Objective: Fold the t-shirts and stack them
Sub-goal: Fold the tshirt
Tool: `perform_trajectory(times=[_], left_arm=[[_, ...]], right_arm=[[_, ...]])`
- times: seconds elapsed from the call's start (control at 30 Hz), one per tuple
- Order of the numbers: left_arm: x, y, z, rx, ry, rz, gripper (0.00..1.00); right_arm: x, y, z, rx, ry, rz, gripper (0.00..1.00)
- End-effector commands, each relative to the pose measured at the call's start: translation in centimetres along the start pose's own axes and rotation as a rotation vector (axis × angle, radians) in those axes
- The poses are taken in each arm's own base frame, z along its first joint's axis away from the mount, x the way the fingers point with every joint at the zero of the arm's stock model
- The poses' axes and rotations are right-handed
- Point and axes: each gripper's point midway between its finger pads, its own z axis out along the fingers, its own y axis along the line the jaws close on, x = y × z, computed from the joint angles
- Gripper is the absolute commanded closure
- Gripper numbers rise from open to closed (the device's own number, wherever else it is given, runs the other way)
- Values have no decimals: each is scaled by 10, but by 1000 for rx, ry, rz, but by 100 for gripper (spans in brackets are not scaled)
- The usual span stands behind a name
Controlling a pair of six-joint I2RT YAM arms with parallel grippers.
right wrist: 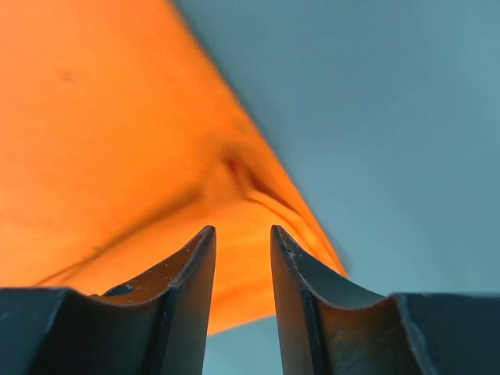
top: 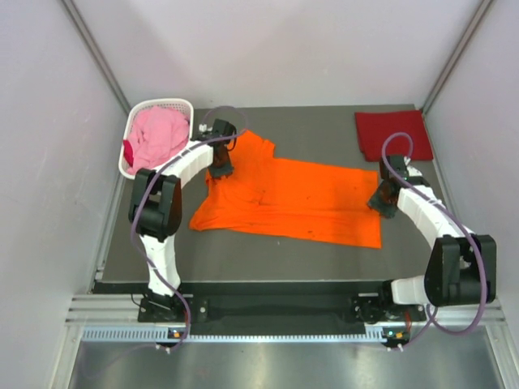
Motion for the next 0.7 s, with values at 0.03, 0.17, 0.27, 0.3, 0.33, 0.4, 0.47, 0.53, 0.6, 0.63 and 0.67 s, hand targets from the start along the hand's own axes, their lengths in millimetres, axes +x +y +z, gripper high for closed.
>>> perform_trajectory(times=[0.03, 0.17, 0.27, 0.3, 0.33, 0.4, 0.47, 0.53, 0.6, 0.63, 0.67], left_arm=[[-48, -38, -36, 150, -131, -5, 70], [-43, -75, -32, 305, -135, 28, 70], [-31, -86, -16, 330, -82, 34, 70], [-27, -85, -7, 319, -66, 39, 70], [-28, -87, -4, 322, -74, 44, 71], [-27, -86, 10, 303, -71, 59, 71], [-42, -86, 8, 279, -105, 87, 71], [-56, -80, 14, 230, -143, 102, 70], [-77, -81, 14, 219, -202, 102, 65], [-87, -78, 14, 213, -223, 110, 63], [-94, -76, 15, 200, -241, 114, 62]], right_arm=[[13, -32, -26, 102, 90, 144, 65], [6, -51, -34, 146, 44, 209, 65], [-11, -34, -24, 11, -10, 182, 66], [-14, -19, -24, -90, -6, 72, 65], [-21, -5, -25, -169, -25, 11, 65], [-35, 18, -24, -281, -57, -93, 64], [-52, 36, -21, -340, -85, -158, 61], [-77, 48, -21, -353, -137, -228, 54], [-83, 65, -8, -428, -114, -319, 48], [-95, 74, -10, -457, -135, -346, 48], [-94, 77, 3, -459, -103, -369, 48]])
